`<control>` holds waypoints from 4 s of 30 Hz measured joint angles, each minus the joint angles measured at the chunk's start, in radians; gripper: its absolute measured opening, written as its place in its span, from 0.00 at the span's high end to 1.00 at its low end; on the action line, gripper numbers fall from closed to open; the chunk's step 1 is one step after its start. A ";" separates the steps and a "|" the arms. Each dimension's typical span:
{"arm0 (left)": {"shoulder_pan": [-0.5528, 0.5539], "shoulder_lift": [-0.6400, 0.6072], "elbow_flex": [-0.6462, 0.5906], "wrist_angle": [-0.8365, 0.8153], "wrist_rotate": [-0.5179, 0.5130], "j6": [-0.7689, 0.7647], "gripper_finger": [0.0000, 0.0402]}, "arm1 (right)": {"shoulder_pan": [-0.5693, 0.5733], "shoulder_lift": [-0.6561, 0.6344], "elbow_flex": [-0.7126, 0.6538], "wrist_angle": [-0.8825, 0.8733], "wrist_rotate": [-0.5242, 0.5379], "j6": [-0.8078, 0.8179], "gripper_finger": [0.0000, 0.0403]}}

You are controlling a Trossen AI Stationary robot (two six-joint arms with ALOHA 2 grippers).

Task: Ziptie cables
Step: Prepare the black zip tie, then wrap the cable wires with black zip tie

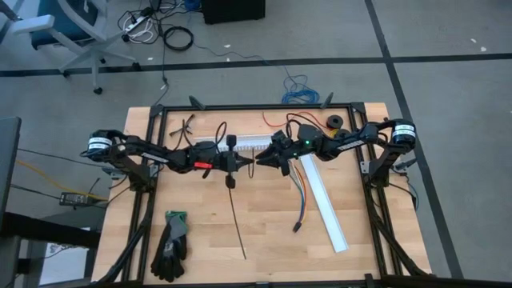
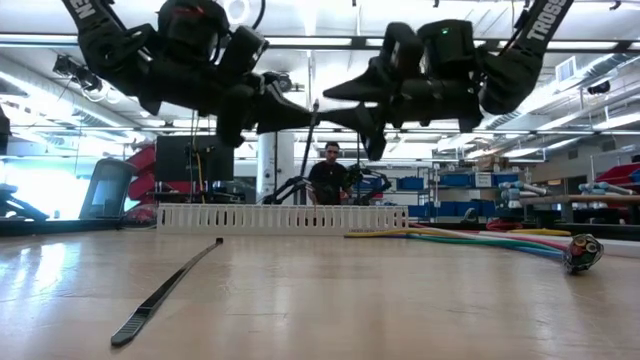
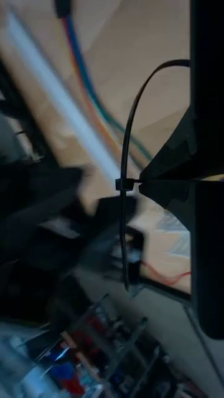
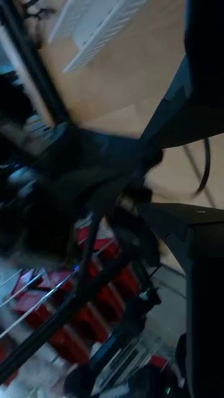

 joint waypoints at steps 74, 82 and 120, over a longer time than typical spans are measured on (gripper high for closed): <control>0.045 -0.006 0.007 -0.541 -0.239 -0.203 1.00 | -0.081 0.002 0.039 -0.135 -0.164 -0.103 0.56; 0.107 -0.017 0.051 -0.904 -0.179 -0.238 1.00 | -0.074 0.002 0.039 -0.189 -0.164 -0.111 0.56; 0.093 -0.030 0.243 -1.163 -0.056 -0.733 0.64 | -0.061 0.001 0.039 -0.238 -0.145 -0.162 0.56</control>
